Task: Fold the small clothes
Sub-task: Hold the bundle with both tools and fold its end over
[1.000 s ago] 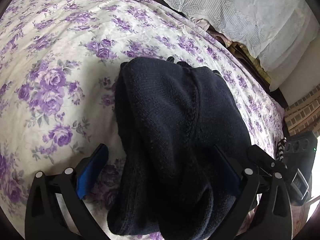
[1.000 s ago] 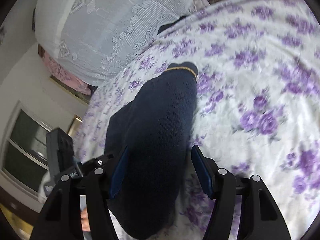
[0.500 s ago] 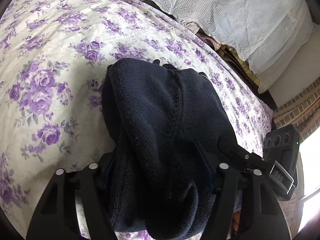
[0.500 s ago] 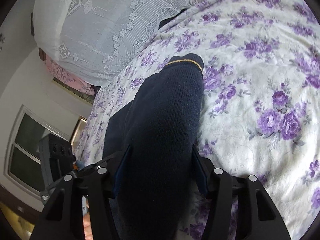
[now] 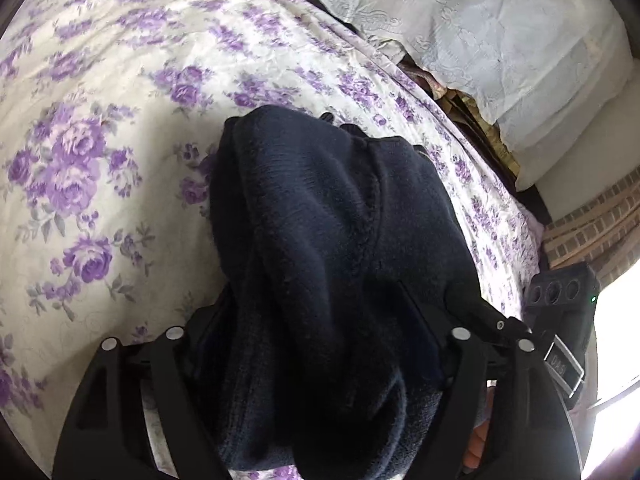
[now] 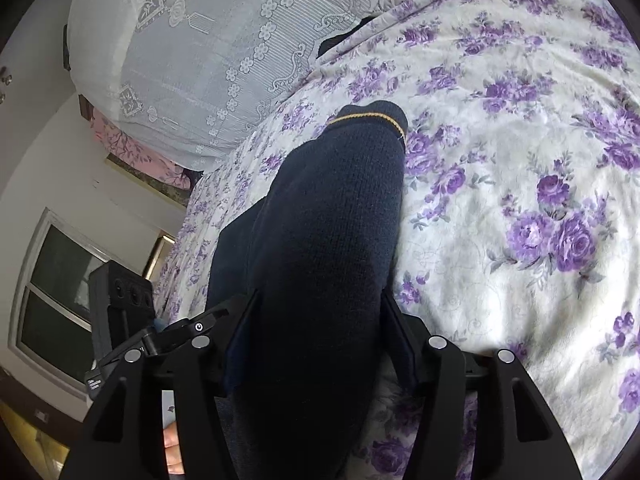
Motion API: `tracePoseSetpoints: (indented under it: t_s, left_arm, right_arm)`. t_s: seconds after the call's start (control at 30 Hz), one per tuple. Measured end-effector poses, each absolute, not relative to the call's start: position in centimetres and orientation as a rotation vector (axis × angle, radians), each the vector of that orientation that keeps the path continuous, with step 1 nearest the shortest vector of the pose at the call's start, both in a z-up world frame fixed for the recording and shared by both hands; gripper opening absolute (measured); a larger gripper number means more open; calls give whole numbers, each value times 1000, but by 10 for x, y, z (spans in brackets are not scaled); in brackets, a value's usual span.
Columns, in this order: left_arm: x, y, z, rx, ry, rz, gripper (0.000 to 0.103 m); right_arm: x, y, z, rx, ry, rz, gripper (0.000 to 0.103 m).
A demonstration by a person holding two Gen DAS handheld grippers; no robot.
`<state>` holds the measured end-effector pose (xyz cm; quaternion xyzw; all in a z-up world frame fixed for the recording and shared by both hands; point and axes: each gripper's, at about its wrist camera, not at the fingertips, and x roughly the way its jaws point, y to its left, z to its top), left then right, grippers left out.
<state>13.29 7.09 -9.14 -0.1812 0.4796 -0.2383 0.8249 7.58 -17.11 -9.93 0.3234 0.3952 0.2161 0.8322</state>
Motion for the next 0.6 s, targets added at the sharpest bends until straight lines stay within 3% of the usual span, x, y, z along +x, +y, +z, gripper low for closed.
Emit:
tracePoseSetpoints:
  t_s: [0.07,0.17,0.6]
  left_arm:
    - [130,69,-86,-368,999,-521,58]
    - [125,66,-79,-332,964,-515,50]
    - [87,37,-61,-262,925,-569,47]
  right_arm:
    - [73,-169,-96,664,825,446,54]
    - [71,-168,-90,647,809,438,51]
    - [22,-195,-69,598,766,394,51]
